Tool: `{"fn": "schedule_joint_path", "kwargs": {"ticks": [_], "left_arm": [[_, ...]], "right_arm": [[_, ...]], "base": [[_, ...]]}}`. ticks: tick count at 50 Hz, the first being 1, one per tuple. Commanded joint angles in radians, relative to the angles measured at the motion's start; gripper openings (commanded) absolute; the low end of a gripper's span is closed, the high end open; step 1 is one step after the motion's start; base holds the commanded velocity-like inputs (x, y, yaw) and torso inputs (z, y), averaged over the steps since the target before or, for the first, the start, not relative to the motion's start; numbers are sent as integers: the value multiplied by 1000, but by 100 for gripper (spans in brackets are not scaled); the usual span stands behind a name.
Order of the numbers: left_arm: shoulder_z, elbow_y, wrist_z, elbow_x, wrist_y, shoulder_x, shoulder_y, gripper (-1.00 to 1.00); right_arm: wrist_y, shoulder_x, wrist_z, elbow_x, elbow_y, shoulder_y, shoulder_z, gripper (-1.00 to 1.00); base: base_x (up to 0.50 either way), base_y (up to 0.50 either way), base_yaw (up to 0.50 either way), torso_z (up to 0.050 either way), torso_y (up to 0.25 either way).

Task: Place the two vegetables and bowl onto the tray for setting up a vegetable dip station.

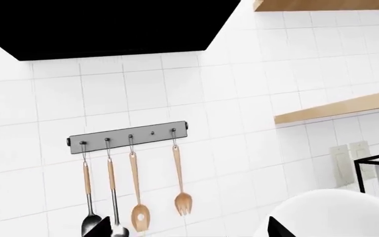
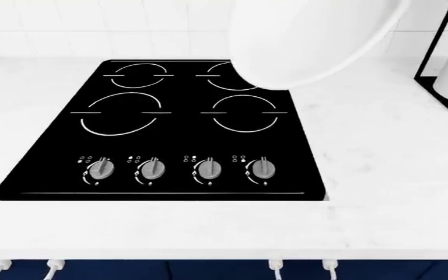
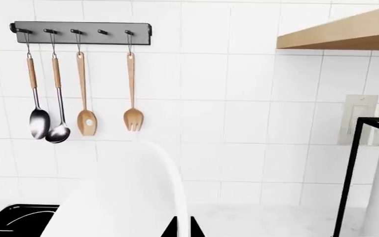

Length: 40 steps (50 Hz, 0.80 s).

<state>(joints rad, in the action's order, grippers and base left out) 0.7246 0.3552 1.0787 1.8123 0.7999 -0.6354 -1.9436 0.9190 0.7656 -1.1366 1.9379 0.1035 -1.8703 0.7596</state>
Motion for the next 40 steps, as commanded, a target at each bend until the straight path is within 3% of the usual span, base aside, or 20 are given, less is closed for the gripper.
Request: {"fn": "schedule_joint_path", "kwargs": {"ticks": [1, 40], "left_arm": [[0, -2, 0, 0, 1, 0, -3, 100], [1, 3, -2, -2, -1, 1, 4, 100]], "right_arm": [[1, 0, 4, -11, -2, -5, -4, -100], [0, -3, 4, -11, 1, -5, 0, -100]], "base": [[0, 500, 0, 0, 0], [0, 500, 0, 0, 0]]}}
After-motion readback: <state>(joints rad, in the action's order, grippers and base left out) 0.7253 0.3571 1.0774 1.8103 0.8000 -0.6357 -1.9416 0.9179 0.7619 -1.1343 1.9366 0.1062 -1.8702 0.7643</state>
